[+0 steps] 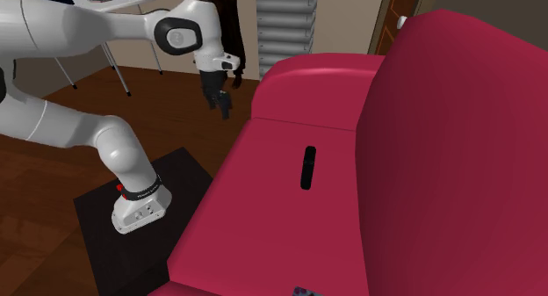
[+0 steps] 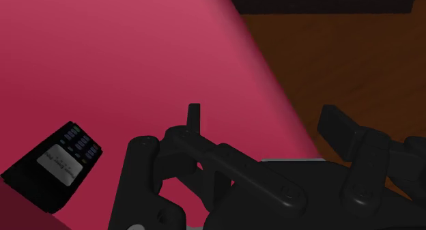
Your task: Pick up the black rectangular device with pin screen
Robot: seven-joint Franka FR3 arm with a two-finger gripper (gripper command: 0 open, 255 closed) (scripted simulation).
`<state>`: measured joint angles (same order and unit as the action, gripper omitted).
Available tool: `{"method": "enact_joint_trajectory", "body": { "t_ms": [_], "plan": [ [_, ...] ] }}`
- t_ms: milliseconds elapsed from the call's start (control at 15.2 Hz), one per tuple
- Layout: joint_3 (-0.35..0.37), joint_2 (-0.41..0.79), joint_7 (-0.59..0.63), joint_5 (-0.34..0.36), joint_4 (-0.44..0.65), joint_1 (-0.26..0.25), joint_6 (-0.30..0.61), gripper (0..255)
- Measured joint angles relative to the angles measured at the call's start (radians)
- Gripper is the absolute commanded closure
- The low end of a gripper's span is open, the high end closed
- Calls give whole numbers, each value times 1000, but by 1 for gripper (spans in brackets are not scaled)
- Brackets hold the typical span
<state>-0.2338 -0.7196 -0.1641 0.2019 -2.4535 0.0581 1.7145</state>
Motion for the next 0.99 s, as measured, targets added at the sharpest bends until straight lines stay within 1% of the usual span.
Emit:
{"method": "enact_joint_trajectory", "body": {
  "t_ms": [132, 330, 462, 726, 990],
  "plan": [
    [-54, 38, -62, 24, 15, 8, 36, 0],
    [-120, 108, -140, 40, 42, 7, 95, 0],
    [-177, 169, -209, 48, 79, 8, 133, 0],
    [-274, 290, -335, 31, 156, -6, 196, 0],
    [-375, 433, -481, -26, 259, -26, 246, 0]
  ]
}}
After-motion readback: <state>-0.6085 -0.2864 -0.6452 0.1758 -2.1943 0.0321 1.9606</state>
